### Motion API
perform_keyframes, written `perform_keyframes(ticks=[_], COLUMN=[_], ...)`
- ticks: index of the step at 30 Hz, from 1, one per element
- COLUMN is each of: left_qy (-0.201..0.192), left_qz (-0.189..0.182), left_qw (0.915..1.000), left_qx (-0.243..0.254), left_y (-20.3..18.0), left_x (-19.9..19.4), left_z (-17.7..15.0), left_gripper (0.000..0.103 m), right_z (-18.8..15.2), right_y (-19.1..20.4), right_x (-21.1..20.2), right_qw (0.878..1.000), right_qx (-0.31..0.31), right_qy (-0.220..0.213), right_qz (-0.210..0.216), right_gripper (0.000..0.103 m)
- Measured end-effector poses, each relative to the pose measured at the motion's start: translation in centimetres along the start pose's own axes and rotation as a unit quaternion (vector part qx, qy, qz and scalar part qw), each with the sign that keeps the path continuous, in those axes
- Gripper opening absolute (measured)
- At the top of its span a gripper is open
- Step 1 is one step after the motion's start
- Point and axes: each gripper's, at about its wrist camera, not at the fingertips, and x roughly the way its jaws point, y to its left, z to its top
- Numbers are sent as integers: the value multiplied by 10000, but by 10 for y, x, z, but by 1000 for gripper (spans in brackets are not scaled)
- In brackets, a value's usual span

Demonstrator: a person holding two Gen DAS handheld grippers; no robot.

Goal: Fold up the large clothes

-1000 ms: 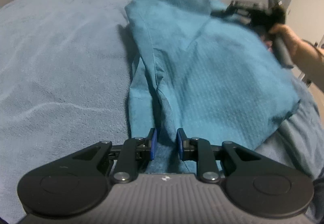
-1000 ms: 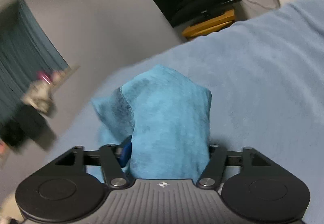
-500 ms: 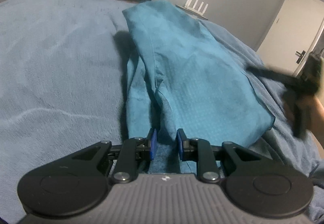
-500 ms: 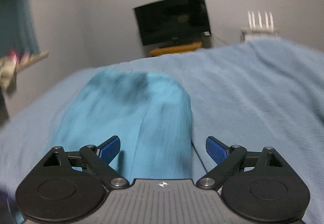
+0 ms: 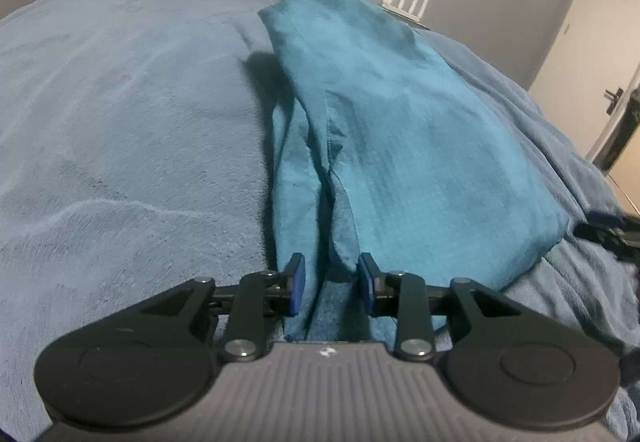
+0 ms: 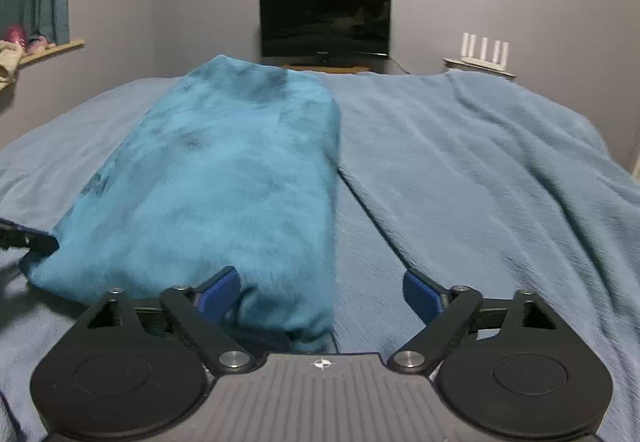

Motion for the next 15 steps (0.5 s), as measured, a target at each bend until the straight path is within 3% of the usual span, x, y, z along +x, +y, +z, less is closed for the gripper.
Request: perform_keyframes(ticks=[6, 11, 13, 15], left_qy=[-287, -876, -1143, -1328], left_qz=[162, 598, 666, 880], left_qw=[9994, 9943, 9912, 9870], left_qx=[101, 36, 71, 214], left_y=[-18, -54, -75, -100], left_x=[-32, -71, -84, -92], left_z=[-16, -26, -34, -43], left_gripper=[34, 75, 86, 89], right_z=[-17, -27, -28, -28], right_y=[2, 17, 24, 30], right_x=[-64, -104, -108, -107], right_qw=[9989, 9979, 9980, 9981], right_qx=[361, 294, 206, 210], right_qy=[-63, -199, -251, -239], right_qz=[306, 546, 538, 530], right_gripper=[87, 93, 95, 97])
